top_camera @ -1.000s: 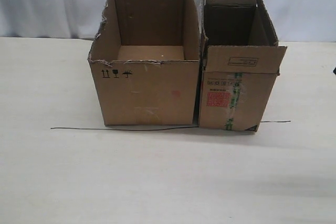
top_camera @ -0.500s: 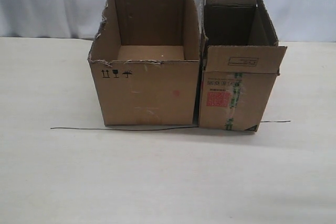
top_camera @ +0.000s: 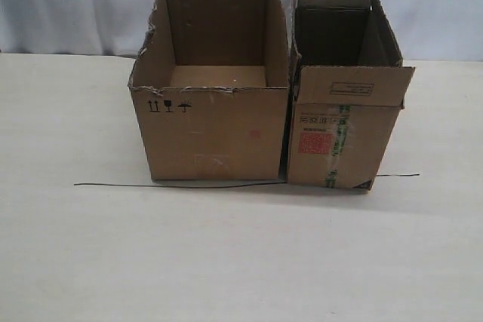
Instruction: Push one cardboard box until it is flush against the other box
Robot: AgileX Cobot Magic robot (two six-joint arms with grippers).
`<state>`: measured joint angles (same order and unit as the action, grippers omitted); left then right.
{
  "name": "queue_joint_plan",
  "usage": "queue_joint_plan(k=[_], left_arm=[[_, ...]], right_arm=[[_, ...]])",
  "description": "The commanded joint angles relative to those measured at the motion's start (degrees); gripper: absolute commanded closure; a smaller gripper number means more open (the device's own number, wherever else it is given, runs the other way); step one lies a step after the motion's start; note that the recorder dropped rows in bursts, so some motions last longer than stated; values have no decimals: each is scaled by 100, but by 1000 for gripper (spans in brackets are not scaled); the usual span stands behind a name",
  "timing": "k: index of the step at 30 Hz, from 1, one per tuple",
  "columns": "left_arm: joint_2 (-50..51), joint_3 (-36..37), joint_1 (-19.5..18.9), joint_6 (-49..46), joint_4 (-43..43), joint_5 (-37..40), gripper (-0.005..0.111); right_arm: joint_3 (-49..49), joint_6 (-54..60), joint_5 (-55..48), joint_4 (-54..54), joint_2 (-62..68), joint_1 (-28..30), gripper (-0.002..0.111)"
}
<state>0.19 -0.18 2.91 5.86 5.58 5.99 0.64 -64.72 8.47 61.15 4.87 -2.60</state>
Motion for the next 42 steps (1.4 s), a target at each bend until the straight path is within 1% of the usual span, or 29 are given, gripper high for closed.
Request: queue_joint_plan(k=[1, 4, 16, 18, 19, 20, 21, 23, 24, 25, 29, 32, 35, 42], left_arm=[[-19, 18, 42, -6, -20, -32, 107], [-19, 18, 42, -6, -20, -32, 107], [-19, 18, 42, -6, -20, -32, 107], [-19, 18, 42, -6, -20, -59, 107], [-19, 18, 42, -6, -9, -56, 107], [-19, 18, 42, -6, -9, -56, 107], [-19, 18, 42, -6, -9, -56, 107], [-19, 18, 42, -6, -9, -56, 107], [-19, 18, 42, -6, -19, -56, 107], [-19, 18, 42, -6, -19, -56, 107], [-19, 18, 42, -6, -19, -56, 107], [-19, 18, 42, -6, -19, -56, 107], [-19, 18, 42, -6, -19, -56, 107], [-19, 18, 42, -6, -19, -56, 107]], right_arm=[[-64, -80, -538, -130, -487, -191, 103], [-64, 226, -631, -115, -487, -191, 103], [-64, 226, -710, -221, -487, -191, 103], [-64, 325, -759, -361, -487, -191, 103], [-64, 603, -847, -727, -487, -191, 103], [-64, 1473, -940, -1362, -487, -191, 103], [-64, 2354, -1040, -2324, -487, -191, 103], [-64, 5118, -1134, -4752, -487, -191, 103], [-64, 7005, -1134, -6427, -487, -191, 103], [-64, 7319, -1134, -6683, -487, -191, 103], [-64, 6796, -1134, -6182, -487, -191, 103], [-64, 6777, -1174, -6182, -487, -191, 103], [-64, 6777, -1460, -6182, -487, -191, 103], [-64, 6731, -1460, -6343, -487, -191, 103]])
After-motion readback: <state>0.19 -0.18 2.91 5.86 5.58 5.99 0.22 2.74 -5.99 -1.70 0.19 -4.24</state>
